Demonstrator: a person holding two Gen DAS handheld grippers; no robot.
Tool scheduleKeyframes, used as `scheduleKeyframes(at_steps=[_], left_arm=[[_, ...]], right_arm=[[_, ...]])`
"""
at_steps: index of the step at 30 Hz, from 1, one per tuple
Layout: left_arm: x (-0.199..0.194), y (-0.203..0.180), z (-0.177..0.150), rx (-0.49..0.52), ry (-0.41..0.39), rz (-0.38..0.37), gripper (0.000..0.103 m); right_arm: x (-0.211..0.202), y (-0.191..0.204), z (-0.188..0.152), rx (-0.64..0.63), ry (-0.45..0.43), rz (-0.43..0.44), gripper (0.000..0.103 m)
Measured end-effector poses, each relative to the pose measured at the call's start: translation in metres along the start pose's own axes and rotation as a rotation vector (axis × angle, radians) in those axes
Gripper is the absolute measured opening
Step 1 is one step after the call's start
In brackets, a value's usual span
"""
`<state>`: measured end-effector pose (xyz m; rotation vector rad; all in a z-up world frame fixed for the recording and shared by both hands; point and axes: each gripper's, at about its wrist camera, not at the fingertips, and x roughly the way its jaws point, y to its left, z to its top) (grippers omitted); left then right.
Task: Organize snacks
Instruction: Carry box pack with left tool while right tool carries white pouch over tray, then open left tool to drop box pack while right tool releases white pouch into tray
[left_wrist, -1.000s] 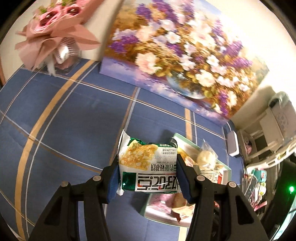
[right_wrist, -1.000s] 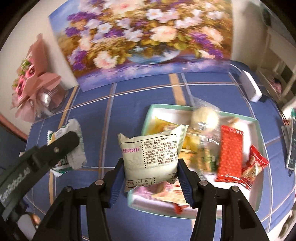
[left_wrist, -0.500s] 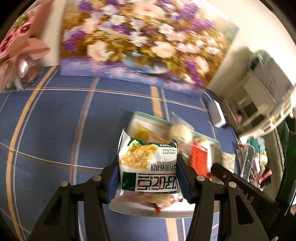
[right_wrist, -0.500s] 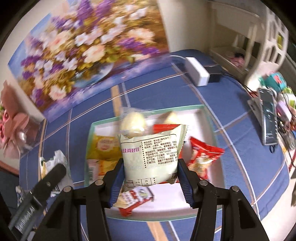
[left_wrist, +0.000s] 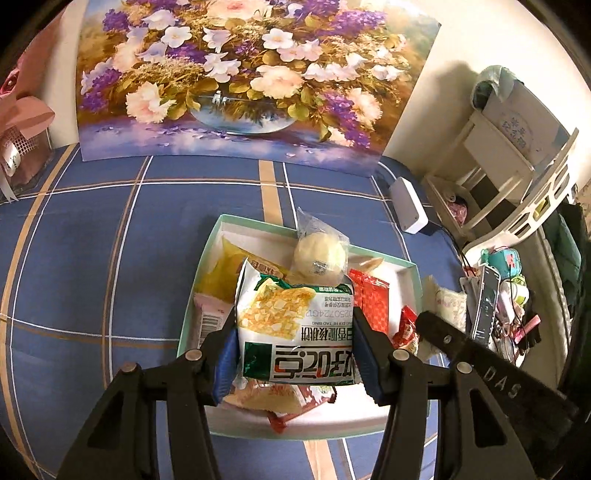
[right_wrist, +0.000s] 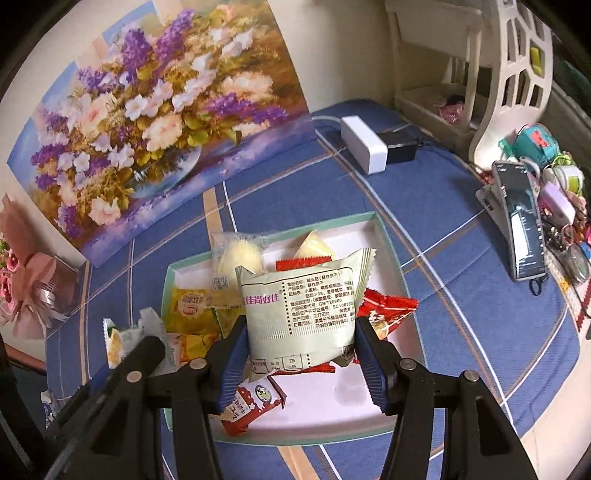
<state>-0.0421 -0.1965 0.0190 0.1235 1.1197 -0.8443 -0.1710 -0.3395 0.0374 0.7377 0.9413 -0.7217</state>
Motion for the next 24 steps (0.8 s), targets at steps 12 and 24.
scheduleKeyframes(at_steps=[12,24], left_arm=[[0.041,0.012,0.010,-0.057,0.073,0.001,0.057],[0.067,-0.004,0.020,-0.007,0.093,0.008,0.057]], right_arm=[[0.041,-0.005,-0.001,0.012,0.103,-0.012,0.060],[0.053,-0.001,0.003,-0.006,0.141,-0.021,0.060]])
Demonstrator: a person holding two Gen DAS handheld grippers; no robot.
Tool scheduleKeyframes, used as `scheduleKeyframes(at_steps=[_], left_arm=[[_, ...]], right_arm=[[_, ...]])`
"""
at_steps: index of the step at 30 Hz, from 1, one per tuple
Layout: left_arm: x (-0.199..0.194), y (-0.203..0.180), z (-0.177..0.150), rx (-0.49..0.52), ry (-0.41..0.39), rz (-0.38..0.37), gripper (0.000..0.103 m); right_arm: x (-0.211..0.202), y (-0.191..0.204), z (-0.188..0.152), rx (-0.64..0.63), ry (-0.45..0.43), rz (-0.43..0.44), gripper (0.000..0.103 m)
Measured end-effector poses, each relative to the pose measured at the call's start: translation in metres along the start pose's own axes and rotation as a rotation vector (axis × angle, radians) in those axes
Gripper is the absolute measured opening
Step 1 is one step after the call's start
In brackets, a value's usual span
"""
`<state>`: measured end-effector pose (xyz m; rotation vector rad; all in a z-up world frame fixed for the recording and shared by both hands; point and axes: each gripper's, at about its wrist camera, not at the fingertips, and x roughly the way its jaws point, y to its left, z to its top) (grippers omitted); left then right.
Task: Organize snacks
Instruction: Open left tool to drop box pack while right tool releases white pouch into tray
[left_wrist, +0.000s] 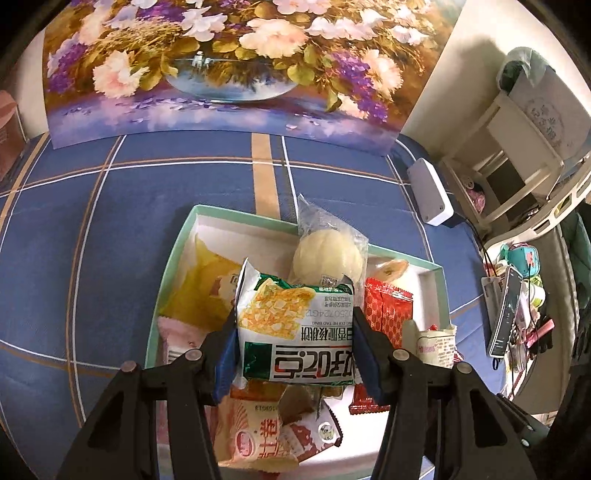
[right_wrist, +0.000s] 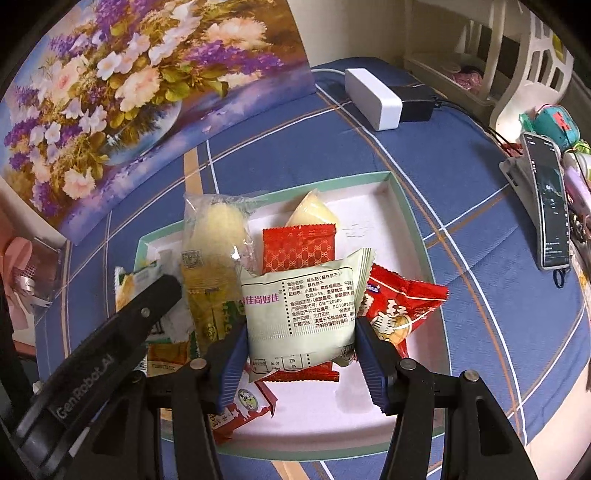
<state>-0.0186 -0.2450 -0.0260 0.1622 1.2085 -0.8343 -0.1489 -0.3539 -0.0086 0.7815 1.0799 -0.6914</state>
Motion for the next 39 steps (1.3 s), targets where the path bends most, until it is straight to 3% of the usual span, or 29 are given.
scheduleKeyframes(at_steps=[12,21,25,34,39], left_arm=[[0.004,-0.001,0.002,-0.027,0.033,-0.023,0.063],[-0.007,0.002,0.000,-0.053,0.056,-0.029,0.067],[-0.015,0.005,0.000,-0.064,0.050,-0.037,0.067],[-0.035,0.024,0.000,-0.110,0.010,0.004,0.067],[-0.040,0.039,-0.003,-0.119,-0.019,0.091,0.068]], right_arm=[[0.020,0.001,-0.004,-0.015,0.068,-0.006,0.060],[0.019,-0.002,0.000,0.005,0.067,-0.010,0.073],[0.017,-0.001,0.001,0.003,0.060,-0.010,0.073],[0.007,0.002,0.000,-0.010,0.037,-0.004,0.074],[0.004,0.007,-0.002,-0.019,0.027,0.005,0.074]])
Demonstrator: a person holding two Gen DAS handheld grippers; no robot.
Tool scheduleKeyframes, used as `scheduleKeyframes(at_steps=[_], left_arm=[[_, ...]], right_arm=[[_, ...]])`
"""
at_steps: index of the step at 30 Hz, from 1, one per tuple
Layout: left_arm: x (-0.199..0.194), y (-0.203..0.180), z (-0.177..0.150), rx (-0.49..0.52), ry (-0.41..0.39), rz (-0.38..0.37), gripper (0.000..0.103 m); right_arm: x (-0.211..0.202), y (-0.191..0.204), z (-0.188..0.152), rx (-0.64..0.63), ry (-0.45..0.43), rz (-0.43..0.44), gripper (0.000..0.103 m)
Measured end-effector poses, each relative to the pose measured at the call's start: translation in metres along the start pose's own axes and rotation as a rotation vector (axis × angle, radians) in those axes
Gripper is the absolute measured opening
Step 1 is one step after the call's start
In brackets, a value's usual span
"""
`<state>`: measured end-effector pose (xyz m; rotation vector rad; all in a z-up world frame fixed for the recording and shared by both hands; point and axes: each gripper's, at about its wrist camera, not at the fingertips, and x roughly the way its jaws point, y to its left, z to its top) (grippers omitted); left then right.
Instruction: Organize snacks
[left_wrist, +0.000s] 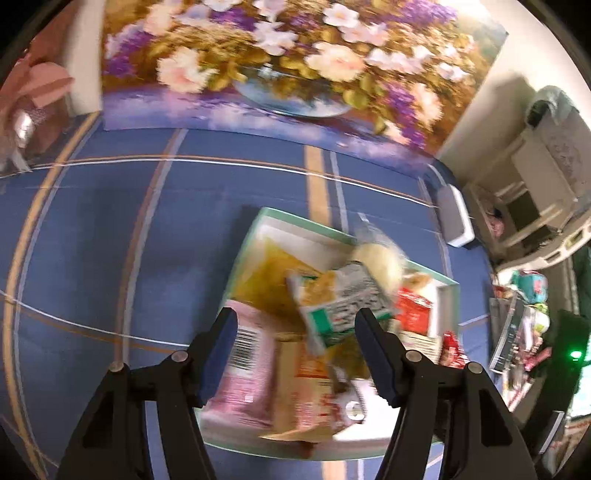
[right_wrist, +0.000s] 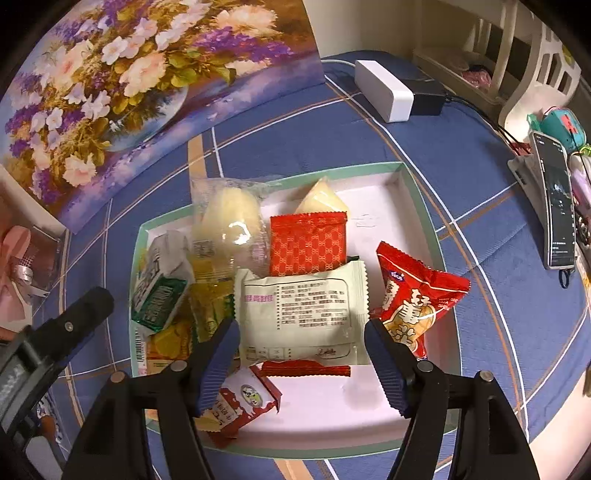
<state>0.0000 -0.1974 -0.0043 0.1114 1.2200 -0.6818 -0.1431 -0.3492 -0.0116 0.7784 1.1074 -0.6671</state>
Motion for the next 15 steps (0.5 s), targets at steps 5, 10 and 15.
scheduleKeyframes(at_steps=[5,10,15], left_arm=[[-0.002,0.021,-0.004,-0.010,-0.032,0.102,0.081],[-0.007,0.032,-0.009,0.019,-0.081,0.188,0.088],[-0.013,0.040,-0.016,0.042,-0.112,0.250,0.090]], right_arm=[[-0.005,0.009,0.000,-0.022,-0.019,0.012,0.075],[-0.012,0.021,0.000,-0.060,-0.047,0.025,0.095],[-0.016,0.036,-0.003,-0.098,-0.072,0.029,0.103]])
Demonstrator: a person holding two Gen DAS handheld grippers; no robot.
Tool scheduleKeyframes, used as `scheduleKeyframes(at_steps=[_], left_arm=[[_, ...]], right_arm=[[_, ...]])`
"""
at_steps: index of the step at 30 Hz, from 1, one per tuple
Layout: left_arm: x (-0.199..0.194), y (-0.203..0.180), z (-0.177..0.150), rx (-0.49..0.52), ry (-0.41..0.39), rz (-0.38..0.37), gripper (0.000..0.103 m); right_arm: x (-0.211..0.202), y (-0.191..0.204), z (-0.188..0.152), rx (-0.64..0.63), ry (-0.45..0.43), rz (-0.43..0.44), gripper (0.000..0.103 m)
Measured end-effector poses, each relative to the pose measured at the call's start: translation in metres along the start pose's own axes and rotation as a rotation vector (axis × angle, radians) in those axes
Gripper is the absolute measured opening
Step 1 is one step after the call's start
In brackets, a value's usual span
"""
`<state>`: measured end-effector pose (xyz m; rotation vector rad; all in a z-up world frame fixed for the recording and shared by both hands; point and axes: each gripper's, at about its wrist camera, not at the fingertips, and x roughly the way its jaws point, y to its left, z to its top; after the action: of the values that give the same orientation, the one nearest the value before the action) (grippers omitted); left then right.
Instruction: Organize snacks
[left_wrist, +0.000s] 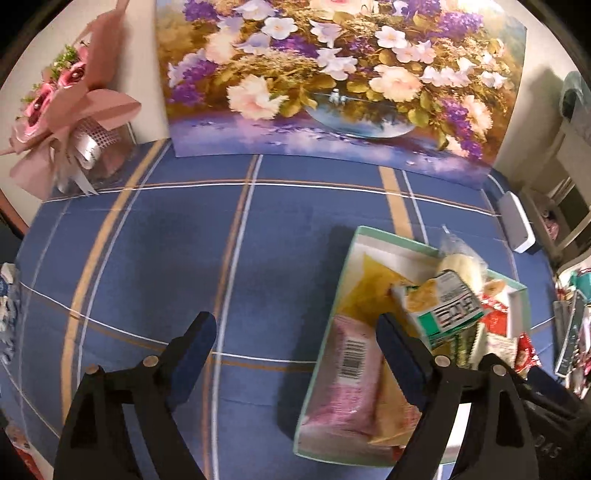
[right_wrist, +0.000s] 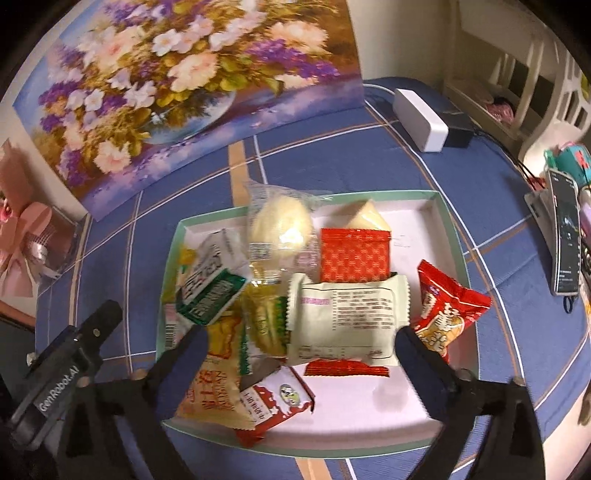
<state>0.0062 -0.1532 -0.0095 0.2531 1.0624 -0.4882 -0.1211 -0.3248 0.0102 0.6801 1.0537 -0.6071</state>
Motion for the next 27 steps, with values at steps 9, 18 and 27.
scheduleKeyframes(at_steps=[9,18,27], left_arm=[[-0.002,0.037,-0.017,-0.060,0.007,0.058,0.103],[-0.024,0.054,-0.037,-0.045,-0.036,0.147,0.103],[-0.038,0.066,-0.055,-0.055,-0.018,0.171,0.103]], right_arm=[[-0.007,0.015,-0.008,-0.030,-0.031,0.011,0.103],[-0.017,0.030,-0.025,-0.062,-0.047,0.023,0.103],[-0.026,0.039,-0.049,-0.089,-0.047,0.042,0.103]])
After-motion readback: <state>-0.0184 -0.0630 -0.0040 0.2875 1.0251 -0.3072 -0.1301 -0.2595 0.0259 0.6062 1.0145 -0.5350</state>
